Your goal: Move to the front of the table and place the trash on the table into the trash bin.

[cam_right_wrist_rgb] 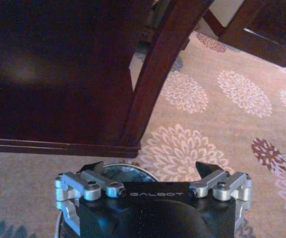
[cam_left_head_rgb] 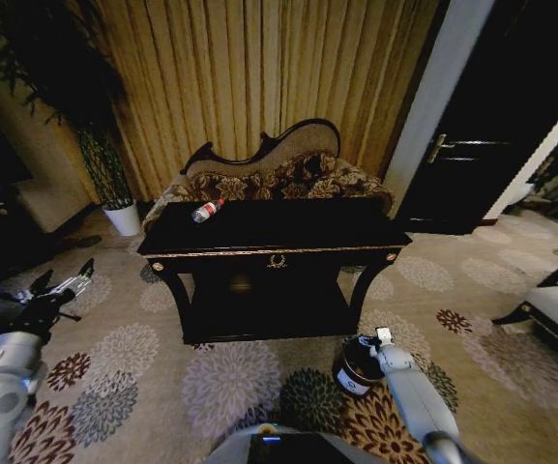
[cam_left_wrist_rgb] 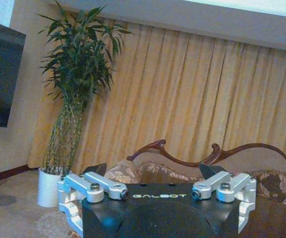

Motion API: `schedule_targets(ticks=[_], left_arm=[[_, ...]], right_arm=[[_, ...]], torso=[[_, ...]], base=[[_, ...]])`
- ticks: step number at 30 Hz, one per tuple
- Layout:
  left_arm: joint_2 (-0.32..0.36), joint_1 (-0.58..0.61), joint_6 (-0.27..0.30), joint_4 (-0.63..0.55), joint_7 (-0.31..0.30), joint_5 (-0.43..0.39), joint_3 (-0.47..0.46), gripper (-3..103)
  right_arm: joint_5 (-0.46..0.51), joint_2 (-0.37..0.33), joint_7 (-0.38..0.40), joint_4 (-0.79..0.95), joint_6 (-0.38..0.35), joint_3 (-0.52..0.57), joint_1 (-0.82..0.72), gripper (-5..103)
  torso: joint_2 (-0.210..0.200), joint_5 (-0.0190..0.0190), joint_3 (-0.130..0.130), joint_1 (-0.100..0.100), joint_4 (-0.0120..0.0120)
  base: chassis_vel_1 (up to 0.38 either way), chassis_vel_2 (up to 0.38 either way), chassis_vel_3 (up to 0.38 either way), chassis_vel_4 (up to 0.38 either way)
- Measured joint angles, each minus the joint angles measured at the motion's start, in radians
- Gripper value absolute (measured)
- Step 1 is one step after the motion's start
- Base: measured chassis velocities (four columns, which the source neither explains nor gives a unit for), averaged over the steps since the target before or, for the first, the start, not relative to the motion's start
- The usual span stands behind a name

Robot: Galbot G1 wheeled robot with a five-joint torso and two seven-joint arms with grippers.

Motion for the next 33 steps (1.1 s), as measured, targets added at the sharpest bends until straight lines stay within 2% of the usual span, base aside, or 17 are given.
schedule_targets(ticks=[7, 8, 9, 10, 12, 14, 17, 18, 20, 21, 24, 25, 29, 33], left_arm=[[0.004, -0.001, 0.0, -0.002, -0.001, 0.0, 0.002, 100], [0.006, -0.001, 0.0, -0.002, -0.001, 0.0, 0.0, 100], [0.008, 0.0, 0.0, -0.002, -0.002, 0.0, -0.002, 100], [0.008, 0.0, 0.0, -0.002, -0.002, 0.0, -0.002, 100], [0.006, 0.0, 0.0, -0.003, -0.002, 0.001, 0.0, 100], [0.005, 0.0, 0.0, -0.004, -0.002, 0.002, 0.001, 100], [0.0, 0.002, 0.001, -0.013, -0.002, 0.012, 0.011, 100], [0.0, 0.002, 0.001, -0.013, -0.002, 0.012, 0.011, 100], [-0.001, 0.001, 0.002, -0.018, -0.003, 0.027, 0.019, 100], [-0.001, 0.001, 0.002, -0.018, -0.003, 0.027, 0.019, 100], [0.0, -0.002, -0.005, -0.027, -0.009, 0.05, 0.031, 100], [0.0, -0.002, -0.005, -0.027, -0.009, 0.05, 0.031, 100], [0.002, -0.006, -0.033, -0.031, -0.016, 0.112, 0.055, 100], [0.006, -0.008, -0.048, -0.028, -0.017, 0.149, 0.068, 100]], right_arm=[[0.024, 0.01, 0.0, 0.063, 0.018, 0.008, -0.021, 100], [0.062, 0.01, 0.0, 0.112, 0.029, 0.014, -0.039, 100], [0.146, 0.009, 0.0, 0.212, 0.035, 0.019, -0.071, 100], [0.146, 0.009, 0.0, 0.212, 0.035, 0.019, -0.071, 100], [0.232, 0.008, 0.0, 0.361, 0.053, 0.024, -0.11, 100], [0.242, 0.007, 0.001, 0.393, 0.058, 0.025, -0.12, 100], [0.289, -0.003, 0.001, 0.612, 0.066, 0.015, -0.179, 100], [0.289, -0.003, 0.001, 0.612, 0.066, 0.015, -0.179, 100], [0.338, -0.005, 0.0, 0.758, 0.065, -0.005, -0.203, 100], [0.338, -0.005, 0.0, 0.758, 0.065, -0.005, -0.203, 100], [0.441, -0.026, 0.001, 0.973, 0.012, -0.045, -0.224, 100], [0.441, -0.026, 0.001, 0.973, 0.012, -0.045, -0.224, 100], [0.61, -0.05, 0.0, 1.22, -0.136, -0.072, -0.226, 100], [0.649, -0.062, 0.0, 1.276, -0.163, -0.07, -0.222, 100]], torso=[[0.0, 0.0, 0.0, 0.0, -0.0001], [0.0, -0.0001, 0.0, 0.0, -0.0001], [0.0, 0.0, 0.0, 0.0, -0.0004], [0.0, 0.0, 0.0, 0.0, -0.0004], [0.0, -0.0005, 0.0, 0.0, 0.0], [0.0, -0.0004, 0.0, 0.0, 0.0003], [0.0, -0.0007, 0.0, 0.0, -0.0003], [0.0, -0.0007, 0.0, 0.0, -0.0003], [0.0, 0.0003, 0.0, 0.0, -0.0002], [0.0, 0.0003, 0.0, 0.0, -0.0002], [0.0, -0.0001, 0.0, 0.0, 0.0], [0.0, -0.0001, 0.0, 0.0, 0.0], [0.0, -0.0003, 0.0, 0.0, 0.0], [0.0, -0.0001, 0.0, 0.0, -0.0002]], base=[[0.0, 0.0, 0.0, 0.0], [0.0, 0.0, 0.0, 0.0], [0.0, 0.0, 0.0, 0.0], [0.0, 0.0, 0.0, 0.0], [0.0, 0.0, 0.0, 0.0], [0.0, 0.0, 0.0, 0.0], [0.0, 0.0, 0.0, 0.0], [0.0, 0.0, 0.0, 0.0], [0.0, 0.0, 0.0, 0.0], [0.0, 0.0, 0.0, 0.0], [0.0, 0.0, 0.0, 0.0], [0.0, 0.0, 0.0, 0.0], [0.0, 0.0, 0.0, 0.0], [0.0, 0.0, 0.0, 0.0]])
